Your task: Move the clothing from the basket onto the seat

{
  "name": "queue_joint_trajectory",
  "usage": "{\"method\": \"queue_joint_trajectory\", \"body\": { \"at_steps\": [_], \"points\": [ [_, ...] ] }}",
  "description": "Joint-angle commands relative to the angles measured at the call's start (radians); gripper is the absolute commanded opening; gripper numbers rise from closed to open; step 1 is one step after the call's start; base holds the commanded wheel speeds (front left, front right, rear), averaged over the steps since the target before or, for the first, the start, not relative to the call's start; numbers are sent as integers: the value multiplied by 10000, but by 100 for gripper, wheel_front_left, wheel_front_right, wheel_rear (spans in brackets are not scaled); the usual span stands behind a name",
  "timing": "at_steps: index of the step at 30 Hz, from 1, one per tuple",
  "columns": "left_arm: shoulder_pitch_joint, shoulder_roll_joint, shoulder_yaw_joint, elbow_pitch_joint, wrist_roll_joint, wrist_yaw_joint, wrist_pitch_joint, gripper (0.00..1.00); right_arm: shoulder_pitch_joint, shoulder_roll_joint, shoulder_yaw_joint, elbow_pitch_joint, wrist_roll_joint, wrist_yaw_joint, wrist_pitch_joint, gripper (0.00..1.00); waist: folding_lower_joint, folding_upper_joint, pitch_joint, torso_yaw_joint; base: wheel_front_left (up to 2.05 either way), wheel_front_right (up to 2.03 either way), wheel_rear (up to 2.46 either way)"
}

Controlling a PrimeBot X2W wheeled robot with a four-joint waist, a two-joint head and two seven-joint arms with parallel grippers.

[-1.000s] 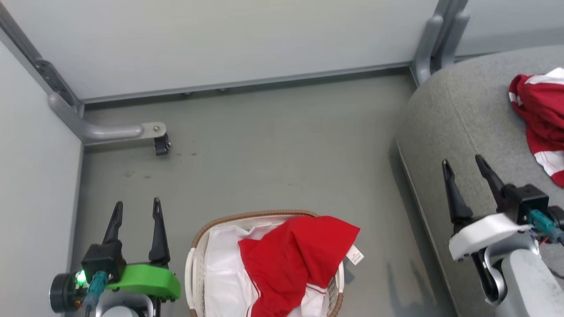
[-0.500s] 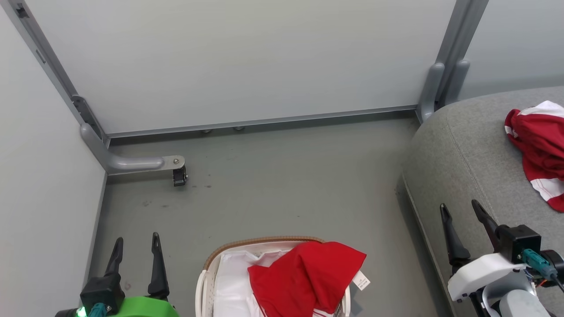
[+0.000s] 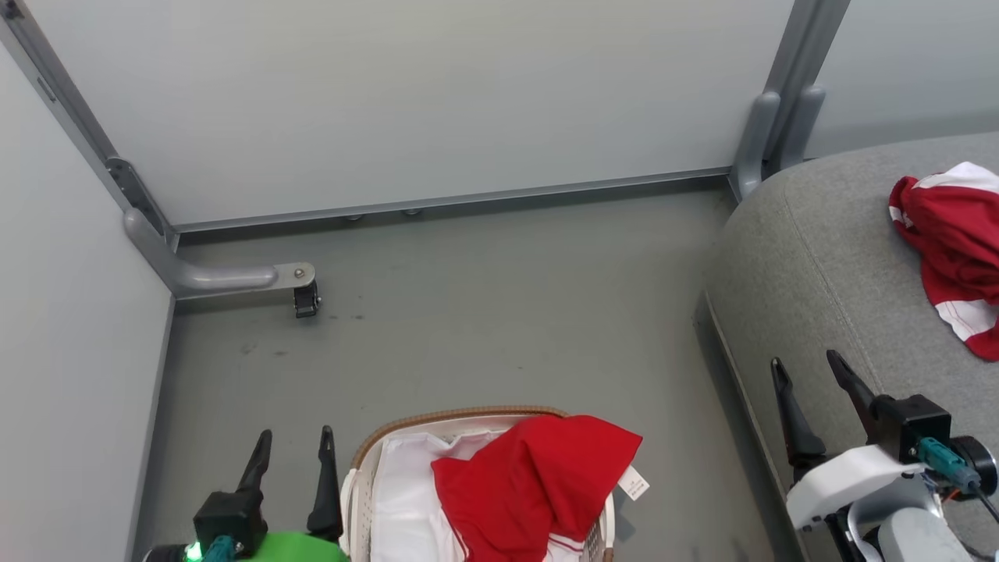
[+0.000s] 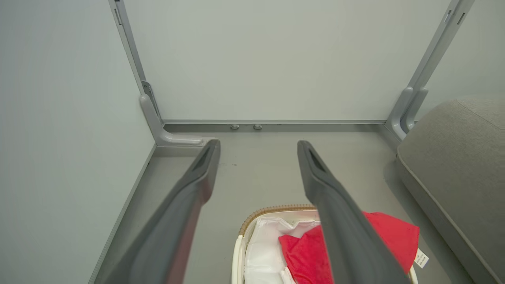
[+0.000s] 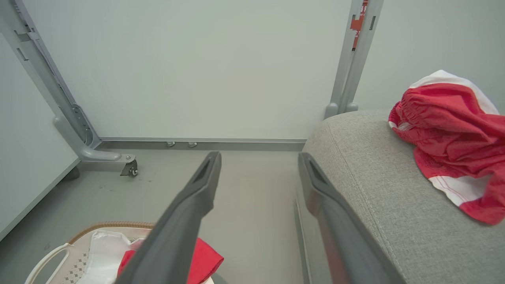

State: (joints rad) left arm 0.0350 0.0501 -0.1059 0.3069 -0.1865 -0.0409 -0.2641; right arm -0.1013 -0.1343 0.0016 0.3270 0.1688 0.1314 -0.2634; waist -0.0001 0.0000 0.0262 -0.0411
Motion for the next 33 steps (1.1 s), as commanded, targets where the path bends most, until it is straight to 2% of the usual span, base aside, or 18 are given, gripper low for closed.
{"method": "queue_joint_trajectory", "body": {
  "at_steps": [1, 14, 33],
  "points": [
    [-360, 12, -139, 41, -138, -14, -5, 100, -264, -92, 25, -100, 60, -14, -19, 100, 1, 0, 426, -113, 0, 0, 0],
    [-2359, 24, -2033, 1640, -1118, -248, -3, 100, -1695, -275, 547, -606, 193, -14, -19, 100, 1, 0, 2957, -898, 0, 0, 0],
    [-5311, 42, -3918, 5065, -2642, -335, -3, 100, -2767, -87, 718, -1425, 269, -14, -18, 100, 1, 0, 5755, -2212, 0, 0, 0]
  ]
}}
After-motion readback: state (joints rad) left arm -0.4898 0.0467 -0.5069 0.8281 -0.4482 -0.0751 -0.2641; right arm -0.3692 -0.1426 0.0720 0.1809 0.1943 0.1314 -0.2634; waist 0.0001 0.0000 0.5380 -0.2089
